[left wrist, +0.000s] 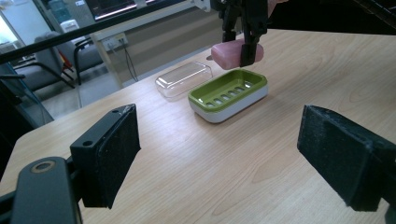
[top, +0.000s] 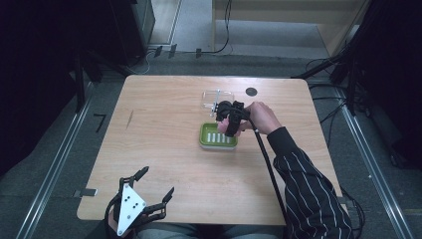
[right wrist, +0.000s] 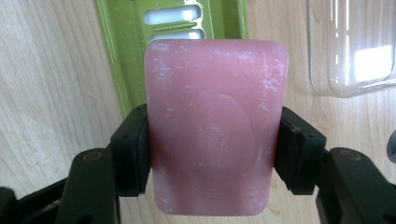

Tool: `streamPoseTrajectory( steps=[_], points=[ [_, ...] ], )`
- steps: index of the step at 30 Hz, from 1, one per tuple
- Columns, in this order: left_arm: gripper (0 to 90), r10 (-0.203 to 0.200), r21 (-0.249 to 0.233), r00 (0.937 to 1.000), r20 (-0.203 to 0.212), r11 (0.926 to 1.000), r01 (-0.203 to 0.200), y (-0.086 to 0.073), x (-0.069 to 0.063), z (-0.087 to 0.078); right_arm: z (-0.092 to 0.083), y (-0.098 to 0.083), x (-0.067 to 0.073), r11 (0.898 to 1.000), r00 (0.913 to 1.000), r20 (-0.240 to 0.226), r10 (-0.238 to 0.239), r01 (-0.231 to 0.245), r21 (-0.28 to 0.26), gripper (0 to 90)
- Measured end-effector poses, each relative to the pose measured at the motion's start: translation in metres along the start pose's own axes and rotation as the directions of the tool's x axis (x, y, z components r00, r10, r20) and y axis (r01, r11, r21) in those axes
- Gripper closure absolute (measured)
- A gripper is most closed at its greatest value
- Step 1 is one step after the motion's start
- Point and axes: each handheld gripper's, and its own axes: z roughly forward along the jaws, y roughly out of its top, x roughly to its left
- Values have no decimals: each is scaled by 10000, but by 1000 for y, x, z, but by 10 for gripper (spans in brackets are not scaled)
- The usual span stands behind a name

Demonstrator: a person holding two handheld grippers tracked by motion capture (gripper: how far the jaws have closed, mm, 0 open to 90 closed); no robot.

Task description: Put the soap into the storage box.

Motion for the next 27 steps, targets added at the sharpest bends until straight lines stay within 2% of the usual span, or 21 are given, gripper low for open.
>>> streamPoseTrajectory(
  steps=[3, 6, 19, 21, 27],
  points=[
    [136, 9, 2, 10000, -2, 10000, -9, 0, 0, 0, 2, 2, 0, 9998, 9998, 7, -182, 183, -32, 390],
    [136, 6, 4, 10000, -18, 10000, -6, 0, 0, -1, 3, 4, 1, 9999, 9999, -29, -139, 139, -32, 390],
    [136, 28, 41, 10000, -26, 10000, -28, -1, 0, -2, 7, 9, 3, 9986, 9986, -52, -529, 528, -66, 390],
    [136, 14, 39, 10000, -33, 10000, -14, -1, 0, -2, 7, 9, 4, 9992, 9991, -91, -408, 408, 49, 391],
    [136, 29, 31, 10000, -43, 10000, -29, -1, 0, -2, 13, 11, 2, 9979, 9978, -139, -654, 654, 14, 390]
  ],
)
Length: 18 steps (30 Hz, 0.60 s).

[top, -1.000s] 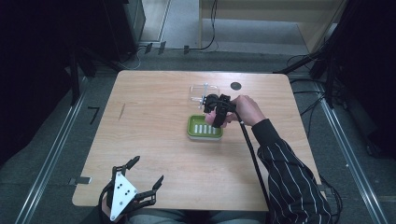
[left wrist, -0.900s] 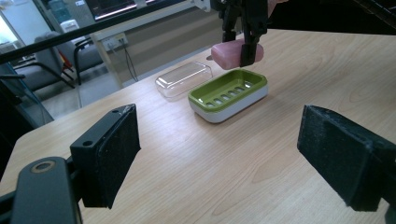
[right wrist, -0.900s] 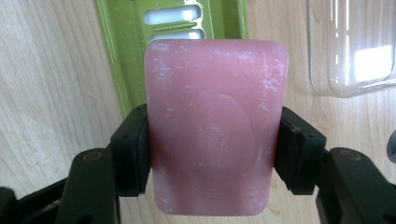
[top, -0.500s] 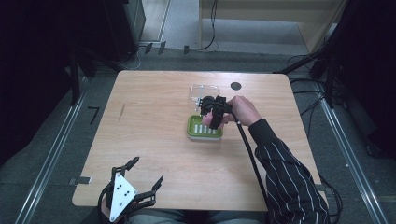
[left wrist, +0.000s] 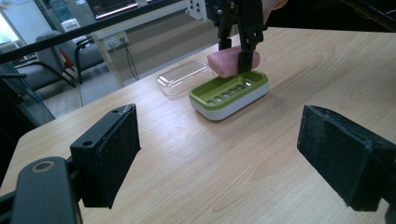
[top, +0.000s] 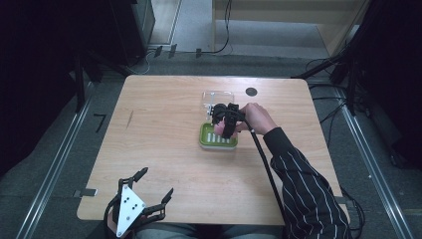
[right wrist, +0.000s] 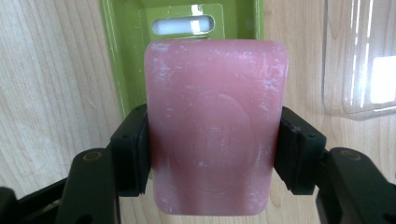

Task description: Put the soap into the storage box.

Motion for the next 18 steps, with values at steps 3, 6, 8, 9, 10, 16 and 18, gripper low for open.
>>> streamPoseTrajectory(
  steps=[3, 6, 8, 9, 10, 16, 18],
  points=[
    [136, -2, 9, 10000, -4, 10000, 2, 0, 0, 0, 2, 1, 0, 10000, 10000, -7, 49, -49, -24, 391],
    [136, -16, 22, 10000, -16, 10000, 16, 0, 0, -1, 5, 3, 0, 10000, 10000, -87, -26, 27, 30, 390],
    [136, -25, 22, 10000, -29, 10000, 25, 0, 0, -1, 7, 4, 0, 10000, 10000, -96, -24, 24, 9, 390],
    [136, -23, 15, 10000, -32, 10000, 23, 0, 0, -1, 8, 5, 0, 10000, 9999, -90, -56, 56, 33, 390],
    [136, -48, 14, 10000, -45, 10000, 48, -1, 0, -1, 9, 6, -1, 9999, 9999, -102, -123, 124, 16, 390],
    [136, -75, 26, 9999, -83, 10000, 75, -1, 0, -2, 14, 11, 0, 9998, 9996, -192, -197, 198, 56, 391],
    [136, -68, 35, 9999, -98, 10000, 68, -1, 0, -3, 17, 13, -1, 9995, 9993, -207, -299, 300, 70, 390]
  ],
)
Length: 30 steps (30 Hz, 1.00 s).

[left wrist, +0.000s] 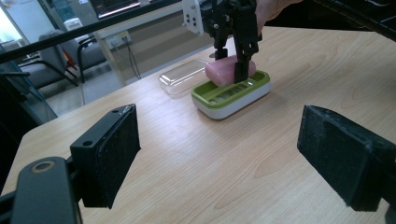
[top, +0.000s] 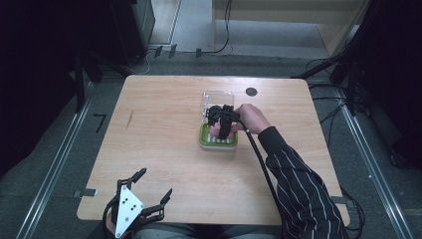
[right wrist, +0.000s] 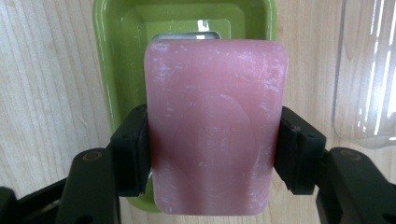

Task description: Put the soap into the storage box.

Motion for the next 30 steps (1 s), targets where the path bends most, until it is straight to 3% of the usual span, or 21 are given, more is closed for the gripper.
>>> streamPoseTrajectory(
  steps=[13, 30],
  points=[
    [136, -29, -3, 10000, -91, 10000, 29, -1, 0, -3, 14, 3, -4, 9998, 9998, -216, -29, 33, 176, 390],
    [136, -35, -18, 10000, -93, 10000, 35, -1, 1, -3, 20, 4, -3, 9996, 9994, -284, -180, 186, 233, 390]
  ],
)
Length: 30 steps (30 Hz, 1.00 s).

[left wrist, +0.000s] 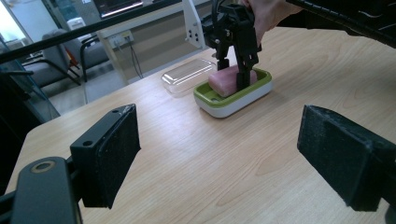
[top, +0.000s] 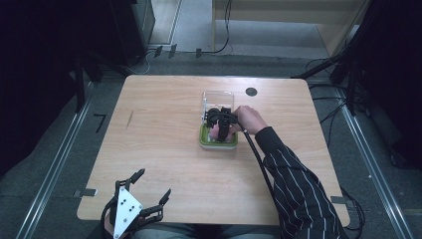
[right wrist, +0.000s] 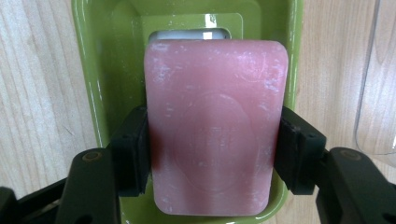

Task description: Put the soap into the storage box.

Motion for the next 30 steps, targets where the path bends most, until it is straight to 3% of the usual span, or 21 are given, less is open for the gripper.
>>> streamPoseTrajectory(
  steps=[19, 30],
  points=[
    [136, 6, 18, 10000, 18, 10000, -6, 0, 0, 1, 2, 1, 1, 9997, 9999, -119, 4, -1, 232, 384],
    [136, 25, 3, 10000, 39, 10000, -25, 1, 0, 1, -11, -3, 0, 9995, 9996, -3, 273, -273, -153, 367]
  ],
)
